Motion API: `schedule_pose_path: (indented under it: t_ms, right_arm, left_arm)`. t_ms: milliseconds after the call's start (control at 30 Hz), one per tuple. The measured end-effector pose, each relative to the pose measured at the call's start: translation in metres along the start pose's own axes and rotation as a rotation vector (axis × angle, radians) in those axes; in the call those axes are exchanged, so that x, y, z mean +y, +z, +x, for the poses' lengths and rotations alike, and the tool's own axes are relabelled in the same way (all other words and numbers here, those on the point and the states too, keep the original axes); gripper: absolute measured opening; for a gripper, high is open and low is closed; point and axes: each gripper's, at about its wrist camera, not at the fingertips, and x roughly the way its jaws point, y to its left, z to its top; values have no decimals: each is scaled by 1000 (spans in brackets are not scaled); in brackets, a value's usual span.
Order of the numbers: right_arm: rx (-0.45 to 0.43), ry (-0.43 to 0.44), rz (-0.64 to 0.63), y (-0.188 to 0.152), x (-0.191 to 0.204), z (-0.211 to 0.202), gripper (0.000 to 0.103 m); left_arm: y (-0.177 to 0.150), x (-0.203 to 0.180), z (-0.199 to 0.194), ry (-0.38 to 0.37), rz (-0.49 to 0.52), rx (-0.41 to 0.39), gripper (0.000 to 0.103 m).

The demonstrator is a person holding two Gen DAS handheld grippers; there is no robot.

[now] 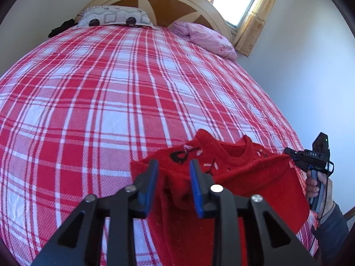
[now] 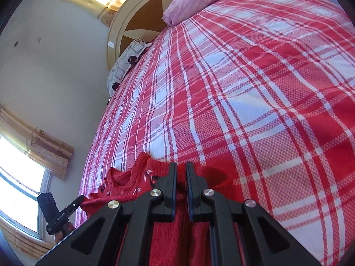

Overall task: Fold small clothes
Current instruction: 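Lift the hem with both grippers and fold it toward the collar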

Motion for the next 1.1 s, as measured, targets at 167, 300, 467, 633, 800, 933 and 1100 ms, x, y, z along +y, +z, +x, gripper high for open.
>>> schedule_pose_path:
  t_ms: [167,300,467,633,800,933,1100]
  right_arm:
    - [-23,-17,17,12,-3,4,12]
    - [-66,-8,38,22,-2,-4,54]
    - [-71,-44,-92,3,19,-24,58]
    - [-26,-39,-269,-48,50,-41,58]
    - [44,-15,-431,-103,85,-54,58]
    - [102,-66,-513,-135,91,-47,58]
    - [106,-111,-475,-140,70,-32,58]
  left_arm:
    - [10,21,-2,40,-100,-28,58]
    - [6,26,-5,47,-121,-29,58]
    - [-14,3,-23,65,-27,-39,58]
    - [-46,-33,-28,96,103,0,61]
    - [-71,-54,-18,231,221,31,61]
    - [-79,-43,-3,255,194,69,69]
    - [-80,-23,3,249,99,51,94]
